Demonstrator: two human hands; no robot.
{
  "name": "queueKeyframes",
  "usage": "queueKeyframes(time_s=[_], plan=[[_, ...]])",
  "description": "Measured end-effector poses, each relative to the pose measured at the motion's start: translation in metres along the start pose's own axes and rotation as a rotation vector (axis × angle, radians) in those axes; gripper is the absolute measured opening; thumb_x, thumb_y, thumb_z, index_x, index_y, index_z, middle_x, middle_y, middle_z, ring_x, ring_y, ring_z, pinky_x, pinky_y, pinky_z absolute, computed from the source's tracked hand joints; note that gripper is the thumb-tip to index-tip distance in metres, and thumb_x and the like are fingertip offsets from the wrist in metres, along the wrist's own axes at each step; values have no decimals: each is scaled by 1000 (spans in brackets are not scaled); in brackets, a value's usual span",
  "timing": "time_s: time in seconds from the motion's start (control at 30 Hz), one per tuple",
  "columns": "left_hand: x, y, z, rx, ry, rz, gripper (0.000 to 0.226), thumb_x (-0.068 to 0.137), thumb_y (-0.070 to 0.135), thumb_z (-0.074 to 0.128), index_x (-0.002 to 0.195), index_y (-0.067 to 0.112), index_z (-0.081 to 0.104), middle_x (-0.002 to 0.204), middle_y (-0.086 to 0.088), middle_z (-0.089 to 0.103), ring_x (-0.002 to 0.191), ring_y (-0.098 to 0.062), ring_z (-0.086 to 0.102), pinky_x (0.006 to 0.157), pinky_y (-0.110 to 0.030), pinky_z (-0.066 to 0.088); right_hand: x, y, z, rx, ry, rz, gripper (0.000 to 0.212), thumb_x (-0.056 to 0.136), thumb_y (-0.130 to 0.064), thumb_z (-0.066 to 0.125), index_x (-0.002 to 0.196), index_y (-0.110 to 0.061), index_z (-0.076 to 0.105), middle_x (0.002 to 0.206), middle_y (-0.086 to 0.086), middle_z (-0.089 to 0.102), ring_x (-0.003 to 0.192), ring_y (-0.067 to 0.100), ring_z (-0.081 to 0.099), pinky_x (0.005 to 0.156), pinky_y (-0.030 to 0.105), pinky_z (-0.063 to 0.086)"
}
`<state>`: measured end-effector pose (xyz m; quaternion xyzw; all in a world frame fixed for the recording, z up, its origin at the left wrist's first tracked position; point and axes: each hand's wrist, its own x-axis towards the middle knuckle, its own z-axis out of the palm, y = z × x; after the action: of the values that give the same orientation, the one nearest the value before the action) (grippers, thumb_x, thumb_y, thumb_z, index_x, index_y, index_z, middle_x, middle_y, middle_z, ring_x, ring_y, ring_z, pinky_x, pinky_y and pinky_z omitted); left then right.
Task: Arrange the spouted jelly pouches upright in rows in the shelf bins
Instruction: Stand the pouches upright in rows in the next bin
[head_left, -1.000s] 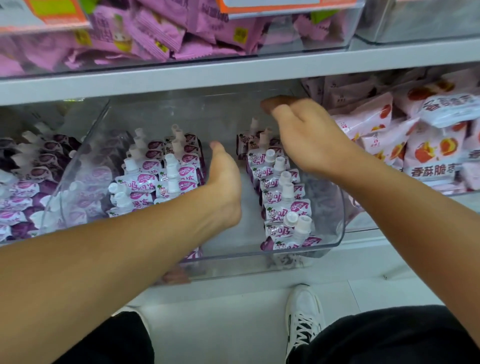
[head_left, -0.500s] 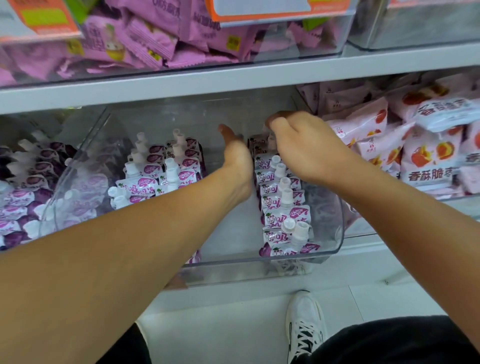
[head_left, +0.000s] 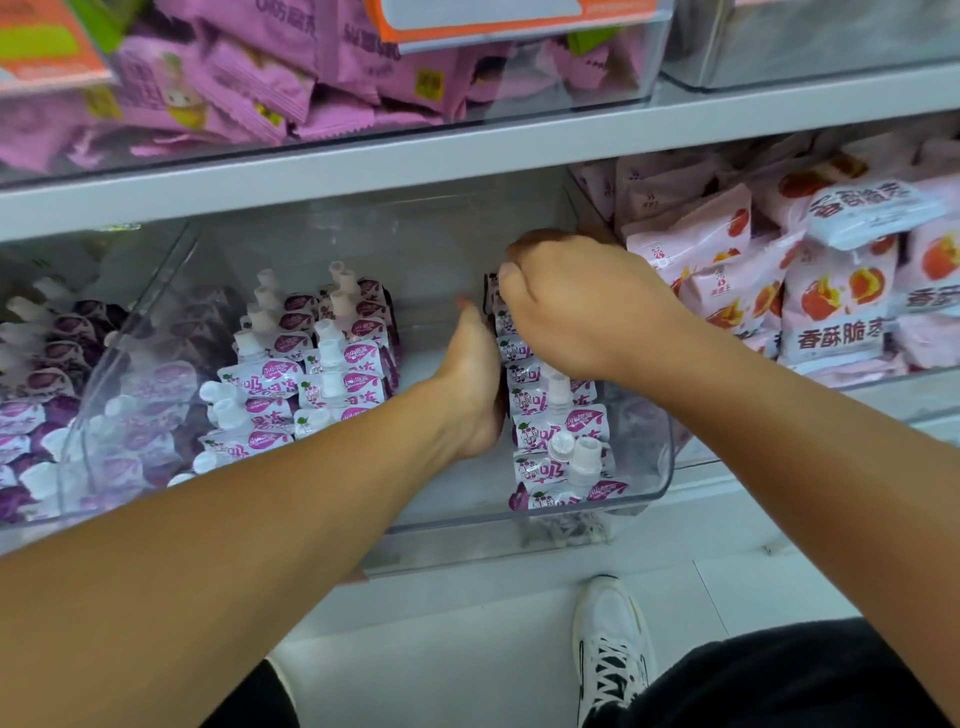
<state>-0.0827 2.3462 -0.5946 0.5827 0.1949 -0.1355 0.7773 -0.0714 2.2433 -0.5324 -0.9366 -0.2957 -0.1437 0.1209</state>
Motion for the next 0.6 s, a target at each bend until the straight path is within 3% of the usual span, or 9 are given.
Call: queueKeyframes(time_s=[0.1,0.2,0.23,0.3,0.43,0.53,0.6], plan=[[-7,-2,0,-33,13,-17,69,99,62,2,119,25,58,90,23,59,58,1,68,51,-14,53,3,2,6,-54,1,-13,27,100,-31,31,85,-17,49,95,12,59,91,35,59,71,35,36],[-21,-12,-7,-6,-67,-126,71,100,60,4,129,24,57,114,8,66,90,0,65,93,-28,48,2,8,7,-130,-32,-29,19,97,-27,38,84,-18,49,101,12,63,82,31,55,69,32,32],[-29,-14,-10,18,-102,-173,70,100,58,3,125,24,59,119,3,66,96,-2,64,98,-33,45,1,10,6,-154,-65,-30,12,93,-21,44,83,-17,49,99,12,63,77,30,51,67,32,33],[-45,-14,-12,53,-189,-246,69,101,55,5,124,21,61,124,-4,67,105,-15,65,95,-35,47,1,10,4,-154,-119,7,5,86,-14,49,82,-15,53,92,13,64,72,30,50,65,32,36],[-57,-7,1,-91,-313,-295,64,100,52,14,119,16,64,127,-12,65,118,-30,60,90,-40,50,13,13,11,14,-98,78,13,82,-20,44,81,-13,55,91,18,66,80,38,60,64,31,39],[-54,-9,-1,-94,-314,-320,64,100,54,10,126,22,59,133,-8,62,124,-26,56,99,-42,45,17,21,10,94,-97,105,26,79,-22,40,86,-9,61,94,16,67,87,38,59,70,32,49],[-52,-8,-11,11,-268,-342,61,101,53,8,136,26,50,144,-1,53,132,-16,48,113,-45,32,11,21,7,68,-113,87,33,81,-24,39,93,-11,66,94,13,68,90,38,61,74,36,53]])
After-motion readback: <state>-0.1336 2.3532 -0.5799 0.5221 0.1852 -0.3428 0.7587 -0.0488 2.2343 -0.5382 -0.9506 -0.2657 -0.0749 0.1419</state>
